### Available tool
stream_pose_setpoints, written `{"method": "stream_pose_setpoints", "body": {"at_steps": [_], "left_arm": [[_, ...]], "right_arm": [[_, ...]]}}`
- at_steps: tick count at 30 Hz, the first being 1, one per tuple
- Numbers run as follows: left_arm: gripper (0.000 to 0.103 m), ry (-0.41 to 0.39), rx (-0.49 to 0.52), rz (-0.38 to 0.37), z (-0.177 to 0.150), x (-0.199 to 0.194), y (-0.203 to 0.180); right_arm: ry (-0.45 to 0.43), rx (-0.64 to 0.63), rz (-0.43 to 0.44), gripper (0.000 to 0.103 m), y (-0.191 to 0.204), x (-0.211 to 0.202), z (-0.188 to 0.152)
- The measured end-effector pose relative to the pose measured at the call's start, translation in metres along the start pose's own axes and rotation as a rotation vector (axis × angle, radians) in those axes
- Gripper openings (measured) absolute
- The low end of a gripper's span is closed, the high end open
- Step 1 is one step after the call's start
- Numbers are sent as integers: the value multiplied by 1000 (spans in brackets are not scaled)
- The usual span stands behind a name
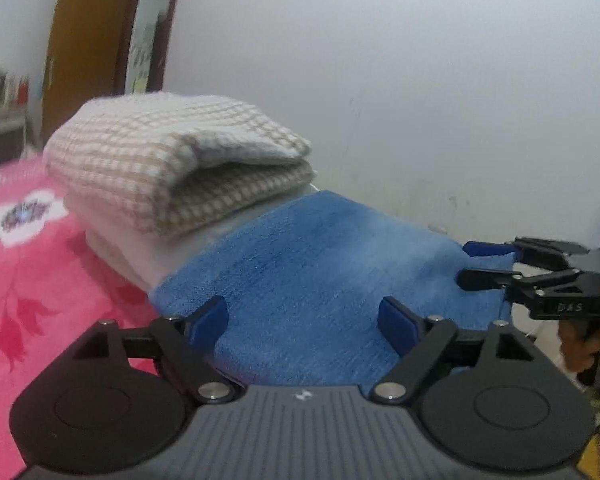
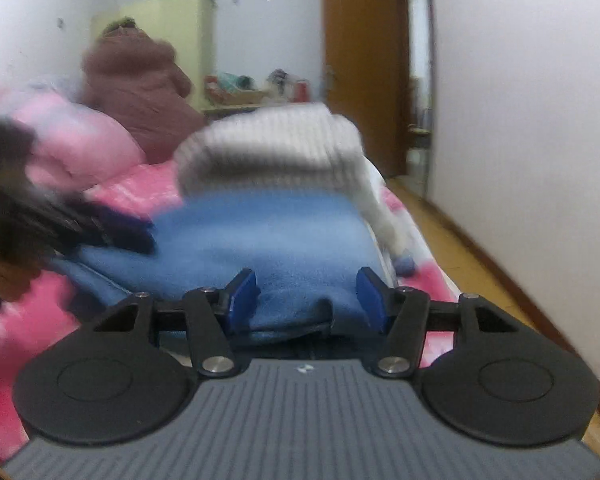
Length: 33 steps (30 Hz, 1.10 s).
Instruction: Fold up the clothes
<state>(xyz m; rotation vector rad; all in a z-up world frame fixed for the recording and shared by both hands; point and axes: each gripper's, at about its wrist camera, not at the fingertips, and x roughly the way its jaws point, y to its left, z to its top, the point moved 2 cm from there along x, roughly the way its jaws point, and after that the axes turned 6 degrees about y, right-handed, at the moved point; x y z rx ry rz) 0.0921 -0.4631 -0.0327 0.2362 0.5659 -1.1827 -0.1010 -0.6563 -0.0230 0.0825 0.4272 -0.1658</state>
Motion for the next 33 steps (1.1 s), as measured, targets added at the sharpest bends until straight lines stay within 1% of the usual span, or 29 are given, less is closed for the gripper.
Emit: {"method": "stream_pose_setpoints", "body": {"at_steps": [1, 3, 5, 7, 8, 9, 10, 12, 14, 17, 21, 22, 25, 27, 28, 30, 32, 33], "left_arm": [[84, -9, 4, -2, -2, 0, 0], [85, -4, -1, -15, 0, -3, 3], [84, 5, 2, -13, 5, -3, 6], [85, -31, 12, -17, 9, -20, 1], [86, -53, 24, -27, 10, -29, -2], [90, -74, 43, -41, 10, -37, -6], [92, -81, 67, -55, 9, -41, -10], [93, -56, 137, -73, 3, -40, -20], [95, -9, 205, -50, -8, -28, -29], [97, -6, 207, -53, -12, -24, -31], [96, -28, 231, -13, -13, -44, -40], [96, -35, 237, -13, -15, -53, -43], [96, -47, 237, -12, -25, -81, -55], [97, -36, 201, -8, -30, -99, -62], [97, -31, 178, -5, -34, -107, -65], [100, -26, 123, 3, -41, -123, -69], [102, -21, 67, 15, -48, -139, -73], [103, -18, 40, 25, -51, -147, -75]], "right_arm": [[-43, 21, -14, 56, 0, 0, -17], [-100, 49, -22, 56, 3, -5, -27], [-104, 35, -42, 56, 8, -6, -26], [-104, 19, -62, 56, 12, -6, -22], [-110, 11, -84, 56, 15, -9, -19], [-120, 5, -94, 56, 17, -12, -22], [-131, -2, -105, 57, 20, -14, -25], [-151, -15, -126, 57, 24, -19, -31], [-172, -28, -147, 61, 29, -25, -37], [-195, -47, -186, 62, 35, -24, -48], [-170, -29, -213, 62, 54, -45, -45], [-163, -25, -221, 62, 61, -51, -44], [-142, -12, -244, 67, 79, -69, -43], [-127, -4, -259, 75, 91, -81, -43], [-112, 17, -249, 80, 99, -89, -45], [-83, 52, -234, 83, 116, -103, -51], [-36, 92, -225, 93, 133, -112, -54], [-15, 107, -229, 94, 140, -117, -57]]}}
